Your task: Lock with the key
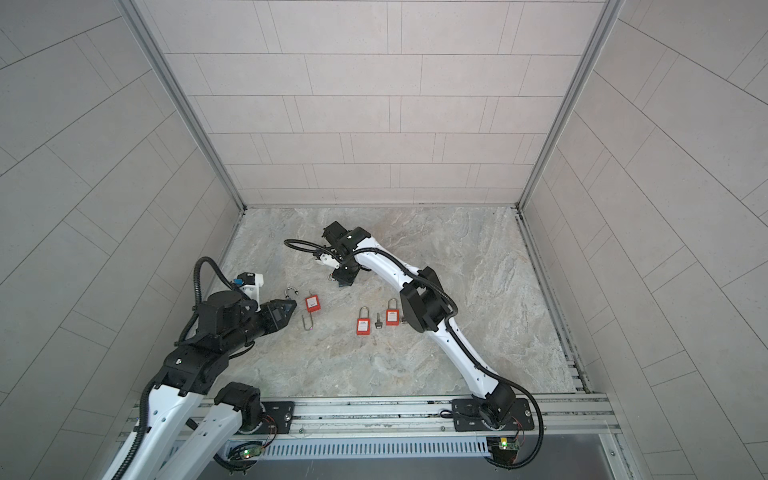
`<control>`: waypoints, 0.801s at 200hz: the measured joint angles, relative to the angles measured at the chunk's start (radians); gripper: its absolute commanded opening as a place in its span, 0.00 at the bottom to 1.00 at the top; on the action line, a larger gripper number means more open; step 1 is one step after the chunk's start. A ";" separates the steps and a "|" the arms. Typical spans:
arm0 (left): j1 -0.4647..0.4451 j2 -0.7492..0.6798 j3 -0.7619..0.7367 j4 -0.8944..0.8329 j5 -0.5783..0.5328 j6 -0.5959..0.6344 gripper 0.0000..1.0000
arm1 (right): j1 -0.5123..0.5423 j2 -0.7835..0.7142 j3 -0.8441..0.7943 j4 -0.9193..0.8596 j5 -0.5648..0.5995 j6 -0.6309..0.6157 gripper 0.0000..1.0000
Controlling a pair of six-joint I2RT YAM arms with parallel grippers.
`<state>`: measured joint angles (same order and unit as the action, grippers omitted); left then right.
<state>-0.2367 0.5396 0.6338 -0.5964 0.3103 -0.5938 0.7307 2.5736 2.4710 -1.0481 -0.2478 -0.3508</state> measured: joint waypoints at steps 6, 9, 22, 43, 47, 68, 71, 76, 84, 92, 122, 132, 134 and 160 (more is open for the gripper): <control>0.000 0.000 0.000 0.000 0.000 0.000 0.44 | 0.000 0.000 0.000 0.005 -0.012 -0.011 0.47; 0.000 0.000 0.000 0.000 0.000 0.000 0.44 | 0.001 0.000 0.000 0.009 -0.019 -0.016 0.47; 0.000 0.000 0.000 0.000 0.001 0.000 0.44 | 0.002 0.000 0.000 0.021 -0.039 -0.034 0.48; 0.000 -0.004 0.000 0.000 0.000 0.000 0.44 | 0.002 0.001 0.000 0.035 -0.059 -0.047 0.49; 0.000 -0.005 0.000 0.000 0.000 0.000 0.44 | 0.002 0.001 0.000 0.035 -0.061 -0.049 0.49; 0.000 -0.007 0.000 0.001 0.000 0.000 0.44 | 0.002 0.002 0.000 0.034 -0.060 -0.054 0.50; 0.000 -0.007 0.000 0.001 0.000 0.000 0.44 | 0.002 0.002 0.000 0.034 -0.060 -0.054 0.50; 0.000 -0.006 0.000 0.001 0.000 0.000 0.44 | 0.002 0.002 0.000 0.034 -0.059 -0.054 0.50; 0.000 -0.006 0.000 0.002 0.001 0.000 0.44 | 0.002 0.002 0.000 0.034 -0.058 -0.054 0.51; 0.000 -0.007 0.000 0.002 0.001 0.000 0.44 | 0.002 0.003 0.000 0.032 -0.056 -0.054 0.51; 0.000 -0.007 0.000 0.012 0.004 0.000 0.44 | 0.002 0.017 0.000 0.033 -0.018 -0.050 0.52; 0.000 -0.007 0.000 0.016 0.005 0.000 0.44 | 0.002 0.024 0.000 0.034 0.004 -0.048 0.53; 0.000 -0.007 0.000 0.018 0.006 0.000 0.44 | 0.002 0.025 0.000 0.034 0.008 -0.048 0.53; 0.000 -0.007 0.000 0.024 0.010 0.000 0.44 | 0.002 0.039 0.000 0.036 0.062 -0.043 0.54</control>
<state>-0.2367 0.5327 0.6334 -0.5724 0.3199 -0.5938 0.7330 2.6129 2.4706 -1.0119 -0.1856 -0.3939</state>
